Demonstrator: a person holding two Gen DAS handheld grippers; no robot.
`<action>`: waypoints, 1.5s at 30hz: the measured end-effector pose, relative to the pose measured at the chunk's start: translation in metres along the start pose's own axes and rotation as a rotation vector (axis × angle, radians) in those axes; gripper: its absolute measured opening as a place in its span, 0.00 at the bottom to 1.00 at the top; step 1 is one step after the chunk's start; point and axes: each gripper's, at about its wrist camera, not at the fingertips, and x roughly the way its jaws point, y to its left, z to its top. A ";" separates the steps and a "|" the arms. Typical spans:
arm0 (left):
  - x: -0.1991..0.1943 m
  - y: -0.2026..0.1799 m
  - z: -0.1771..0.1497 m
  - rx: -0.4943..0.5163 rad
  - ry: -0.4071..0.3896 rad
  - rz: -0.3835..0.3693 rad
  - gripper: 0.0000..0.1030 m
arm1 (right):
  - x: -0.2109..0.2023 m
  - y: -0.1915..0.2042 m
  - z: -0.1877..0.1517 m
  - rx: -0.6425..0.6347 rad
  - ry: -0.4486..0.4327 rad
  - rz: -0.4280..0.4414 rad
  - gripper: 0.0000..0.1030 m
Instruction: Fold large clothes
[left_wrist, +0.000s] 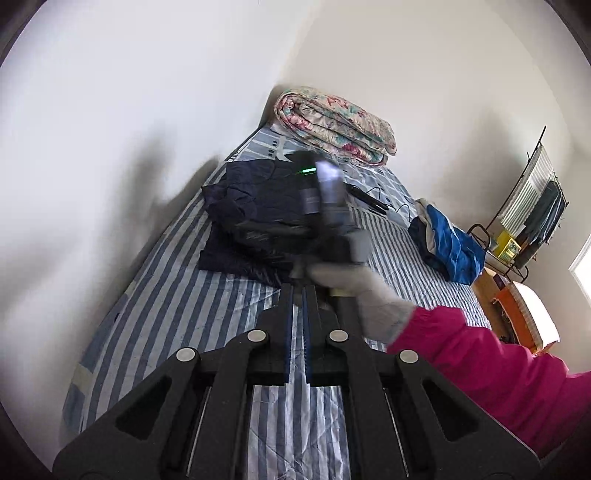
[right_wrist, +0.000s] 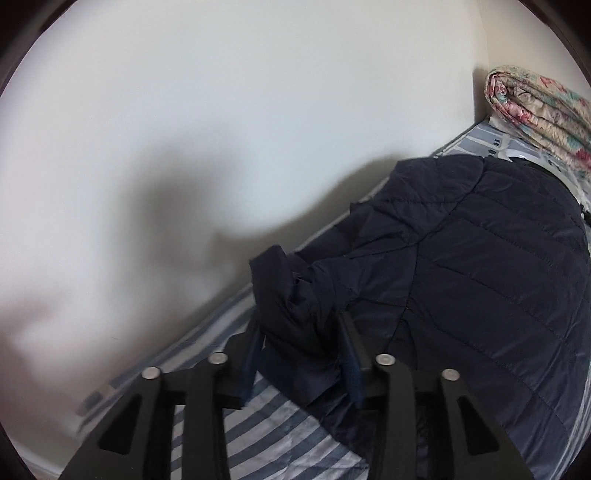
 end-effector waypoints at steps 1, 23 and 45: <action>0.002 0.000 0.001 0.000 0.002 0.001 0.02 | -0.013 -0.005 -0.001 0.014 -0.024 0.022 0.50; 0.194 0.055 0.093 0.016 0.078 0.246 0.02 | -0.119 -0.164 -0.080 0.351 -0.115 -0.112 0.86; 0.260 0.109 0.048 -0.028 0.253 0.339 0.02 | -0.064 -0.200 -0.120 0.581 -0.022 0.198 0.86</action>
